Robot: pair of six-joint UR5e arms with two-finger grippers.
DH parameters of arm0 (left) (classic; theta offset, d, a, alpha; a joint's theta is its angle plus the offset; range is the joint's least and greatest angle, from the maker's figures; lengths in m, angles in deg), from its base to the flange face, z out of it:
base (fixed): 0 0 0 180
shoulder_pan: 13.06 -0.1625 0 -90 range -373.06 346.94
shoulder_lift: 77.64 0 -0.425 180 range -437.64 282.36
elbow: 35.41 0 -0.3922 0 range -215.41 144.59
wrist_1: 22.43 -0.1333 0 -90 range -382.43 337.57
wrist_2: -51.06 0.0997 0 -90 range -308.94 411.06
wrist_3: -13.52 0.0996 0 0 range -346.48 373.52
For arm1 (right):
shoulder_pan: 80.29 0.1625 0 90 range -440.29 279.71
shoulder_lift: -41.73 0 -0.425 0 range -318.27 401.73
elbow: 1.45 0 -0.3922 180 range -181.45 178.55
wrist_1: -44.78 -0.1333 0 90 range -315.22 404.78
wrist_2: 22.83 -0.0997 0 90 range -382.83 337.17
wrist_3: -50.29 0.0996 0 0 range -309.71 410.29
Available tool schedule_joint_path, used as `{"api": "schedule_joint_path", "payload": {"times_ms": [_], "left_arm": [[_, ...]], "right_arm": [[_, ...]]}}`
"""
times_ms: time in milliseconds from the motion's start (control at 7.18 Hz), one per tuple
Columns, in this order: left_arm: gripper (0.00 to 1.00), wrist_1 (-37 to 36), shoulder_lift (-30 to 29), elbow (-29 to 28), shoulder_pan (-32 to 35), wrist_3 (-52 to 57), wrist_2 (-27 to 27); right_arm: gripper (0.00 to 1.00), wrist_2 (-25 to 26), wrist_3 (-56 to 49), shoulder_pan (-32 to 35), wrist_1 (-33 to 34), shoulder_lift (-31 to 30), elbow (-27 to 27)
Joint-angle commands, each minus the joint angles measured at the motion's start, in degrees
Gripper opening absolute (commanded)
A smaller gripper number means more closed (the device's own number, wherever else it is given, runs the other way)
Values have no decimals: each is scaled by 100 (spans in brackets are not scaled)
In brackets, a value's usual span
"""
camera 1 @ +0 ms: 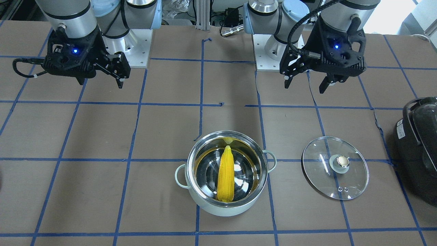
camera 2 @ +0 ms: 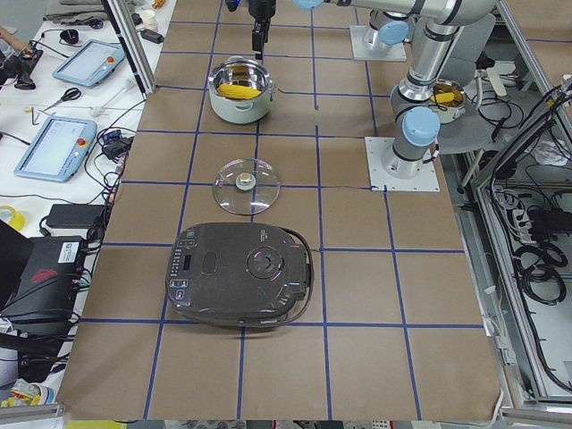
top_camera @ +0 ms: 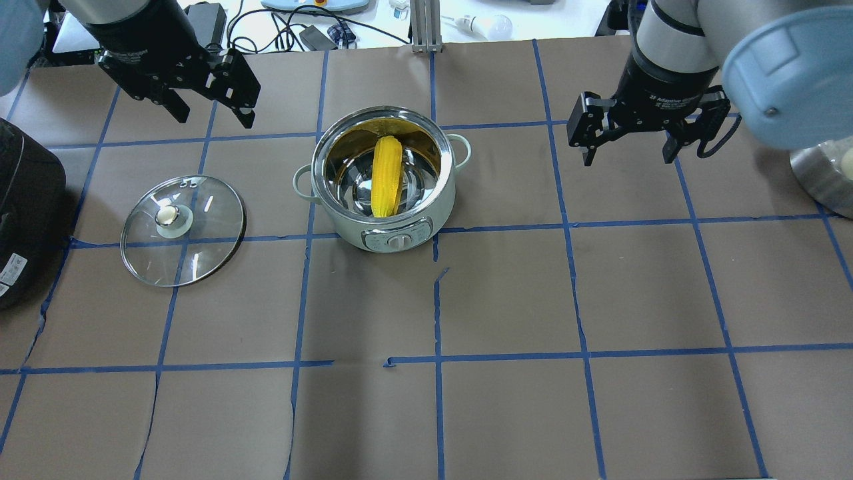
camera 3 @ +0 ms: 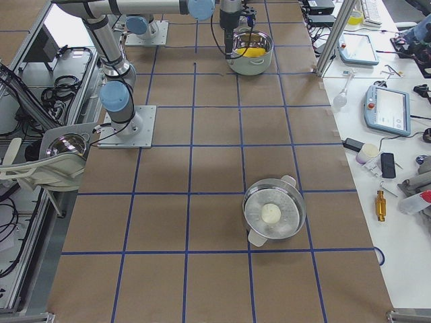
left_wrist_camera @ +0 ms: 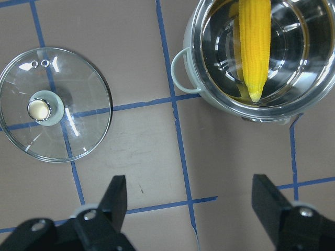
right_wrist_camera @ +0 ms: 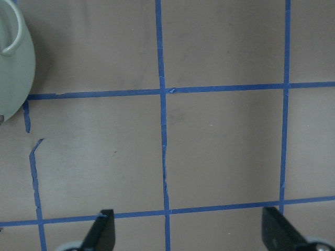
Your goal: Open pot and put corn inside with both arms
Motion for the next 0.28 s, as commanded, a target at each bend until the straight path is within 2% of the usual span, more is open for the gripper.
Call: {"api": "schedule_joint_path", "payload": {"times_ms": [0,139], "left_arm": [[87,59,19,20,-1,-182,-9],[87,146,37,20,-1,-253,-9]], "right_arm": [[100,-327,26,1,-199,-62,-41],[100,-285,26,1,-253,-54,-111]]}}
